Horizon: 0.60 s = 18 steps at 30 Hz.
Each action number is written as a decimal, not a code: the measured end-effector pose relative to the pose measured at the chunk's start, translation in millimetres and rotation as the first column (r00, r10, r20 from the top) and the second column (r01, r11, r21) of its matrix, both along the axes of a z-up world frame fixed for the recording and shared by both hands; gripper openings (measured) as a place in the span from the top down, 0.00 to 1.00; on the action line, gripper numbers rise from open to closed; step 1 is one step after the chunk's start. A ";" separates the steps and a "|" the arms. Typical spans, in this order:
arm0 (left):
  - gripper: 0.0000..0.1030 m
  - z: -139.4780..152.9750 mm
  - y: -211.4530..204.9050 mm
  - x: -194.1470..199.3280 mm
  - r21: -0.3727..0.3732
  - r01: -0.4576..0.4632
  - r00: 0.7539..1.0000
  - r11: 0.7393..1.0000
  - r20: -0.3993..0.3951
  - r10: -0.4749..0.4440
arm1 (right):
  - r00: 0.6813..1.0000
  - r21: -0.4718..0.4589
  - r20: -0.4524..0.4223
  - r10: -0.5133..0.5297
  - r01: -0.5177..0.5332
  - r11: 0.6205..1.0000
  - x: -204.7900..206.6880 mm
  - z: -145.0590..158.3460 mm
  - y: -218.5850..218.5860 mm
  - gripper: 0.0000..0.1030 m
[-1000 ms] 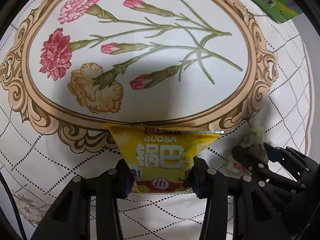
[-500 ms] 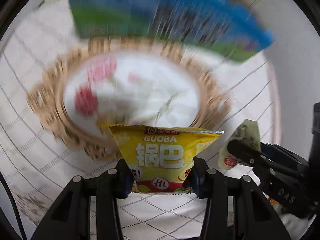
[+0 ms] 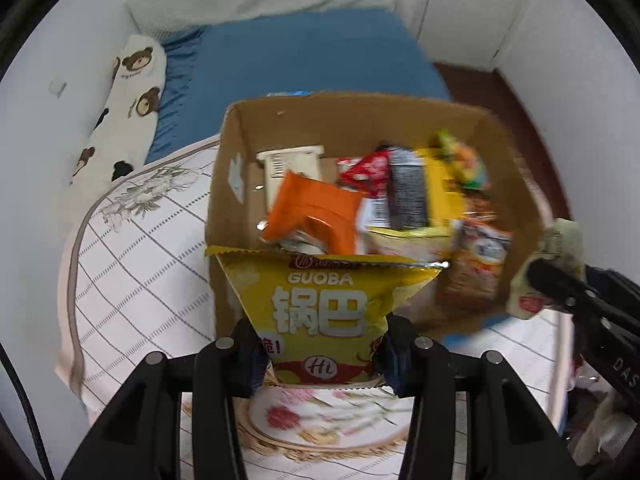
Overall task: Organize snacks
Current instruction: 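Carry the GUOBA bag and green-white pack into the box and open both tools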
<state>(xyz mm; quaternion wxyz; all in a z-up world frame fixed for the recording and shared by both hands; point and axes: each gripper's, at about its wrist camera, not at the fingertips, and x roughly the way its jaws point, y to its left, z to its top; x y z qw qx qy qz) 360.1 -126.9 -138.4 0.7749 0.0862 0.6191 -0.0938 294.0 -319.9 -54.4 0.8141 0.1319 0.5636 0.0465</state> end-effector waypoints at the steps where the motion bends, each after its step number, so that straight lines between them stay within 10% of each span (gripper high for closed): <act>1: 0.59 -4.6 3.3 12.7 0.016 -0.011 1.000 1.000 -0.013 0.012 | 1.000 -0.013 -0.020 0.000 0.000 1.000 5.6 -8.7 1.6 0.63; 9: 0.55 -55.7 13.9 36.6 0.080 -0.060 0.992 0.995 -0.109 0.068 | 0.975 -0.003 -0.220 -0.019 0.019 1.000 32.9 -91.2 4.1 0.61; 12: 0.38 -64.7 18.7 39.1 0.038 -0.082 0.986 0.996 -0.141 0.087 | 0.966 -0.010 -0.258 -0.006 0.004 1.000 33.1 -102.5 6.8 0.12; 18: 0.14 -66.1 9.1 34.3 0.021 -0.068 0.988 0.997 -0.140 0.071 | 0.960 -0.039 -0.282 -0.005 -0.006 0.999 33.0 -107.3 8.7 0.07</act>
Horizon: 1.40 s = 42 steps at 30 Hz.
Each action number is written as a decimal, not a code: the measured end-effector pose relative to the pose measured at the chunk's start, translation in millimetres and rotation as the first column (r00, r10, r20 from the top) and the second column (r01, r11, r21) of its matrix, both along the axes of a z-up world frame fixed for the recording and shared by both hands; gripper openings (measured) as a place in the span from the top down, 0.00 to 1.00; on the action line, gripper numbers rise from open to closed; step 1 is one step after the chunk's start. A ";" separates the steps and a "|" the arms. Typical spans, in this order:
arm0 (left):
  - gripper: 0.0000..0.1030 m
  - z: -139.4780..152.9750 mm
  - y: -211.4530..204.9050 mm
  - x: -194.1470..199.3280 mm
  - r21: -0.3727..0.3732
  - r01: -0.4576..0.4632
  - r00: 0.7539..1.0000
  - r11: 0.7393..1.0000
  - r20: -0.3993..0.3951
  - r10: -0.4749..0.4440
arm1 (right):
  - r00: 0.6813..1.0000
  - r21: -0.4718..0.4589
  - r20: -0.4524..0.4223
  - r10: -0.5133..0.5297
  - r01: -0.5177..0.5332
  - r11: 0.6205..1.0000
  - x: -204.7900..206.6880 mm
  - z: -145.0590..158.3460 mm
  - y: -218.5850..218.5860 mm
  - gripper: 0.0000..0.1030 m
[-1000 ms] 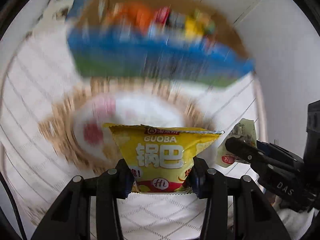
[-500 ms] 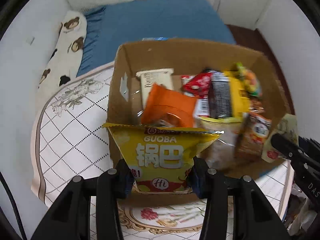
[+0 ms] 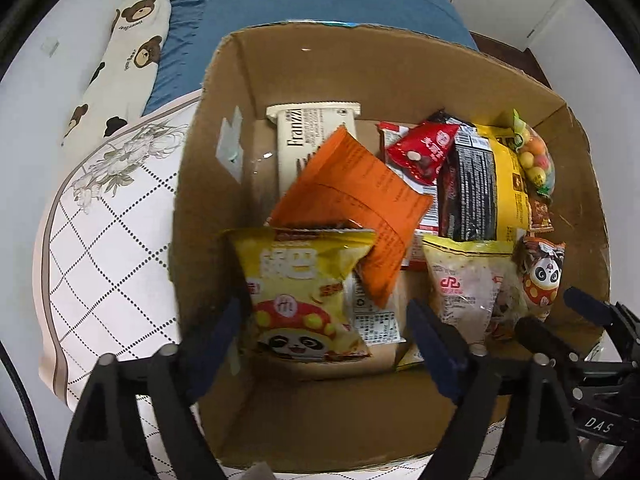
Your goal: Organize snacks
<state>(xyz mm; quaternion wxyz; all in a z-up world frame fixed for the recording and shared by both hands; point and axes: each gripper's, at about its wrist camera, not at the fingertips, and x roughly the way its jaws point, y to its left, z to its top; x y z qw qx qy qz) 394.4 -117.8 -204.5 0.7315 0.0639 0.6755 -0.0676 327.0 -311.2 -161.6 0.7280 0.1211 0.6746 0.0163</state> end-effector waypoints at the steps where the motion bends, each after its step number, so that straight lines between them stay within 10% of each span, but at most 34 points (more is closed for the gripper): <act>1: 0.14 0.3 -1.1 -0.8 0.002 0.002 1.000 1.000 0.004 -0.002 | 1.000 -0.010 0.003 0.001 -0.001 1.000 0.0 0.8 -0.2 0.07; 21: 0.14 51.8 -1.0 -61.4 -0.073 -0.029 0.979 0.997 0.198 0.043 | 0.986 -0.159 0.163 0.030 -0.003 0.987 -42.8 67.9 -3.1 0.03; 42: 0.14 181.3 19.1 -215.9 -0.126 0.003 0.860 0.992 0.507 0.061 | 0.883 -0.166 0.468 0.033 0.052 0.985 -190.9 221.4 6.8 0.02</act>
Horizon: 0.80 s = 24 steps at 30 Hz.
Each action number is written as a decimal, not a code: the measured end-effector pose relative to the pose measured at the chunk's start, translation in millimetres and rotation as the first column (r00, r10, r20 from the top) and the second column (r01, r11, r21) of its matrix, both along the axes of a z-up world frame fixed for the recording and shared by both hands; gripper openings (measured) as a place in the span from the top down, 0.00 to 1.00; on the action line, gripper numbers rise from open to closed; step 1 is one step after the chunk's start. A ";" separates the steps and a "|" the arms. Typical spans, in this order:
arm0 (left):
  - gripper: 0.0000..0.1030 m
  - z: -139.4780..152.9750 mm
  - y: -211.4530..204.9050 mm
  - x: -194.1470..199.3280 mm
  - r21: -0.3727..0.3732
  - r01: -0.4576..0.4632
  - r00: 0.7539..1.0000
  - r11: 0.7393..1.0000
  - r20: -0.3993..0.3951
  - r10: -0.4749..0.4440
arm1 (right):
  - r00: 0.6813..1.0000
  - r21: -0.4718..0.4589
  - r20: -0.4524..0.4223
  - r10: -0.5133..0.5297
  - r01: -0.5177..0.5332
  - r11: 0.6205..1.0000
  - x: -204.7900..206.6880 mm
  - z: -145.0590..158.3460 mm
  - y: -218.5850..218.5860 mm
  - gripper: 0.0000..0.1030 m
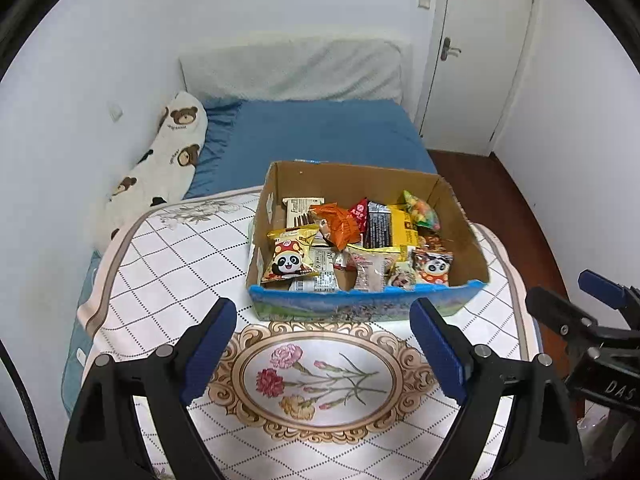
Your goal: Organize snacks
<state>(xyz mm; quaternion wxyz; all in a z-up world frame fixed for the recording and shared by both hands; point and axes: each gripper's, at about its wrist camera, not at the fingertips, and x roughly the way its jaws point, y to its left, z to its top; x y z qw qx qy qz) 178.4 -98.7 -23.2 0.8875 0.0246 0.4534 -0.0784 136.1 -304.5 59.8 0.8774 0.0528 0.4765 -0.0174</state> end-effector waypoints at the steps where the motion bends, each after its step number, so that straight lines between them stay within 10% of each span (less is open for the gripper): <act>1: 0.14 3.7 0.5 -6.8 0.000 -0.001 1.000 1.000 0.007 0.001 | 1.000 -0.001 0.010 0.000 0.000 1.000 -5.8 4.7 -0.1 0.02; 24: 0.14 66.1 19.8 -107.3 -0.039 -0.033 0.992 0.999 0.124 0.038 | 0.983 -0.067 0.181 0.035 -0.023 0.997 -128.1 93.9 21.6 0.00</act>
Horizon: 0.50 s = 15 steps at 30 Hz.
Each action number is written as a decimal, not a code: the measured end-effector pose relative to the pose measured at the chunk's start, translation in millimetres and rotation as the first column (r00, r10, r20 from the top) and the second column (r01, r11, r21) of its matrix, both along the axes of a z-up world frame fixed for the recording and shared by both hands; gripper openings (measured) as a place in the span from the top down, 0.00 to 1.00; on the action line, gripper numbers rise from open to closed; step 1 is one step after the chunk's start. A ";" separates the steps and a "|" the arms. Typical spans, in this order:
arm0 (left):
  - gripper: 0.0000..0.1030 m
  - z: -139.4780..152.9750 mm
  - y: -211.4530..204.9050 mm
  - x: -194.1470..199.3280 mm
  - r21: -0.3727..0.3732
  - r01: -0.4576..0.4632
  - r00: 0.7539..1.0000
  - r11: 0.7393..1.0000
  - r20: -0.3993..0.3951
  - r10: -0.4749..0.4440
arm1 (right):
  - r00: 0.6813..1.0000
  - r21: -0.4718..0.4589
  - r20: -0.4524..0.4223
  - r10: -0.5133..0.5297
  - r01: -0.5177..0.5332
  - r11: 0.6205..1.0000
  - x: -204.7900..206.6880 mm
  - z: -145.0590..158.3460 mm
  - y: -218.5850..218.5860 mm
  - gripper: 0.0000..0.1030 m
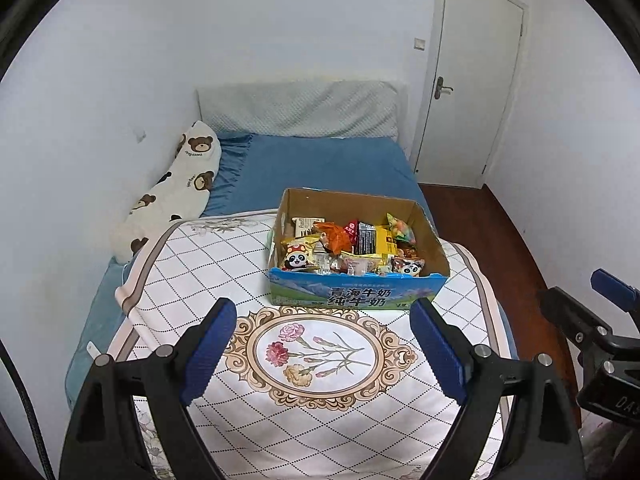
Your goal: Organize snacks
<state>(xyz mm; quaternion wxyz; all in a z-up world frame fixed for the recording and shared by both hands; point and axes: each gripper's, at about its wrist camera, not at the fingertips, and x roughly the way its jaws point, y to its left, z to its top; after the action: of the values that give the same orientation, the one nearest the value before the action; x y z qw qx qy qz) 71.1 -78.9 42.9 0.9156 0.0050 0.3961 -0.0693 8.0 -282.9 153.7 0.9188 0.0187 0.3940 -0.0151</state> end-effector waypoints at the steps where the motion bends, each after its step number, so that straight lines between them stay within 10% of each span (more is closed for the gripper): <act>1: 0.14 -0.2 0.0 -0.2 -0.001 0.000 1.000 1.000 0.000 0.000 | 1.000 0.003 -0.002 -0.002 0.002 1.000 -0.7 -1.1 -0.5 0.00; 15: 0.01 -9.1 -5.7 22.6 0.037 -0.020 0.999 0.999 0.043 0.018 | 0.998 -0.015 0.013 -0.068 0.068 0.998 16.4 -13.8 -18.1 0.00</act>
<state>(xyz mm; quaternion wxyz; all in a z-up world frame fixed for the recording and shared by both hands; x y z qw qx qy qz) 93.7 -84.6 33.8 0.9241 0.0197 0.3778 -0.0531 24.3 -301.0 139.9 0.9203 0.0251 0.3872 -0.0494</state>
